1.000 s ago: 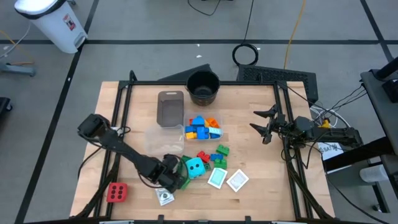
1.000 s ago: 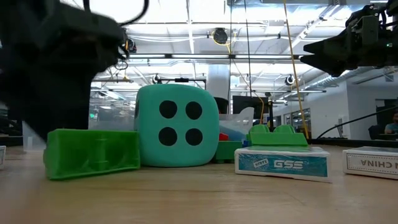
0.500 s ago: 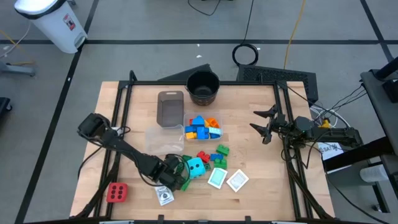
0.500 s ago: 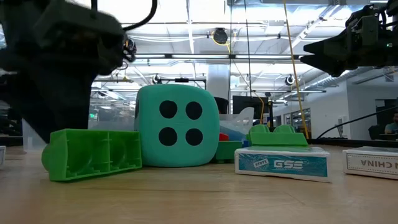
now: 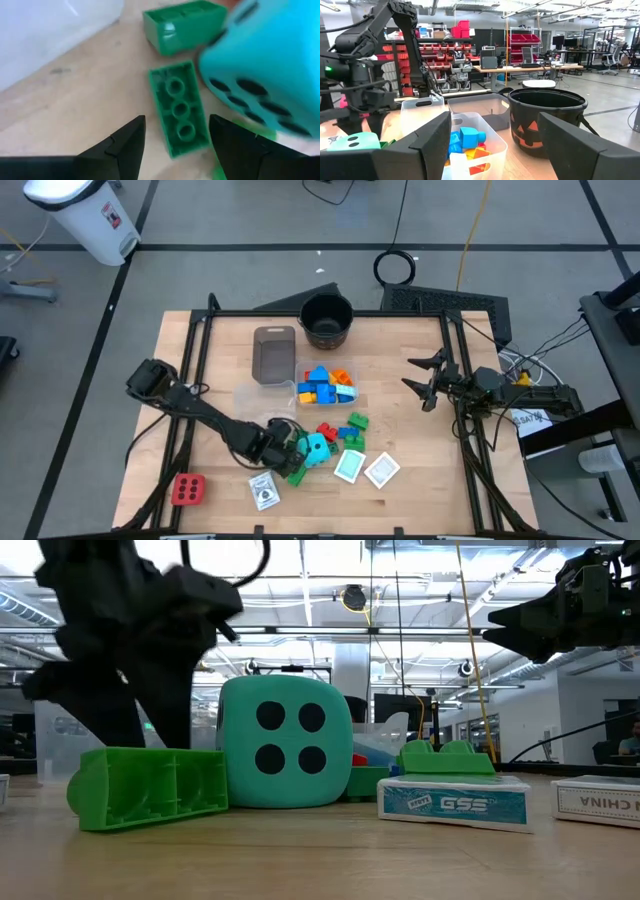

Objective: Pick & Place Toys
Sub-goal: Put the green game piece into the right transparent bin

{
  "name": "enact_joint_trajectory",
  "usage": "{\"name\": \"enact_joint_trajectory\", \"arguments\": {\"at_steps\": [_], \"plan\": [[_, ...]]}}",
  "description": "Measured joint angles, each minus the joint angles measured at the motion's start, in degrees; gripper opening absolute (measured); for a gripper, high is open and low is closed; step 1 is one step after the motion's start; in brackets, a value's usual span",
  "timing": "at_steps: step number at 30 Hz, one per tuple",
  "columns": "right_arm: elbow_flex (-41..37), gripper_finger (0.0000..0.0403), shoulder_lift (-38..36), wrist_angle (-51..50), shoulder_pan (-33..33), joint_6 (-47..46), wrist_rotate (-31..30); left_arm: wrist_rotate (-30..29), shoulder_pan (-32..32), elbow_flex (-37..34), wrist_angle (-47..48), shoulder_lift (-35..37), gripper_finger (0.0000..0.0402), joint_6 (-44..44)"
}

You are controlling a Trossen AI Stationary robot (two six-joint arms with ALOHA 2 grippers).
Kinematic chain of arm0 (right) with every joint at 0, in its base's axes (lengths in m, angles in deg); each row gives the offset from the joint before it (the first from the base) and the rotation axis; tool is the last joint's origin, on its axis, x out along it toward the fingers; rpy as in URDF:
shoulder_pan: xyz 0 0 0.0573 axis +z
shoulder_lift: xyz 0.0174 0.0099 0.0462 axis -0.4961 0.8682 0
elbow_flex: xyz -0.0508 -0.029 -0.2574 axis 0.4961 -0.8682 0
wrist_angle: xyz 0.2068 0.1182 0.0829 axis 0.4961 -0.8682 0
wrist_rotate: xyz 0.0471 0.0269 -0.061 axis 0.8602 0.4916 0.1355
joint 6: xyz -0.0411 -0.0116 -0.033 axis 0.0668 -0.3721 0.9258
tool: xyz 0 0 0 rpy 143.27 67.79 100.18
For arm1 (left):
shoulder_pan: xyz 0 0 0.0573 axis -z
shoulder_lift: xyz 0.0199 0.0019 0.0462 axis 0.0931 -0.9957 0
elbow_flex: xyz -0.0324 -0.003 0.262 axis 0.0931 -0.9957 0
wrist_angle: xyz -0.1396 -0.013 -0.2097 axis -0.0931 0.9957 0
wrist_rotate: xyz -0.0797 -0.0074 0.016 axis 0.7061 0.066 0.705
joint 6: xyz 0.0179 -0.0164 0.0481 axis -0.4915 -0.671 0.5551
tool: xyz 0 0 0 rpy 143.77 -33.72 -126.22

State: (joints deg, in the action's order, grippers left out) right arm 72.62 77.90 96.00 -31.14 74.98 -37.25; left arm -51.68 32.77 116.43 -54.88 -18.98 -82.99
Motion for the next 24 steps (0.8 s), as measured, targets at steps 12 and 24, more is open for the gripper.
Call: {"name": "enact_joint_trajectory", "arguments": {"at_steps": [12, 24], "plan": [[0.0, 0.0267, 0.0, 0.0, 0.0, 0.0, 0.0, 7.2, -3.0, 0.0, 0.6, -1.9, 0.0225, 3.6], [0.0, 0.0267, 0.0, 0.0, 0.0, 0.0, 0.0, 7.2, -1.1, 0.0, 2.2, -1.9, 0.0211, 4.5]]}}
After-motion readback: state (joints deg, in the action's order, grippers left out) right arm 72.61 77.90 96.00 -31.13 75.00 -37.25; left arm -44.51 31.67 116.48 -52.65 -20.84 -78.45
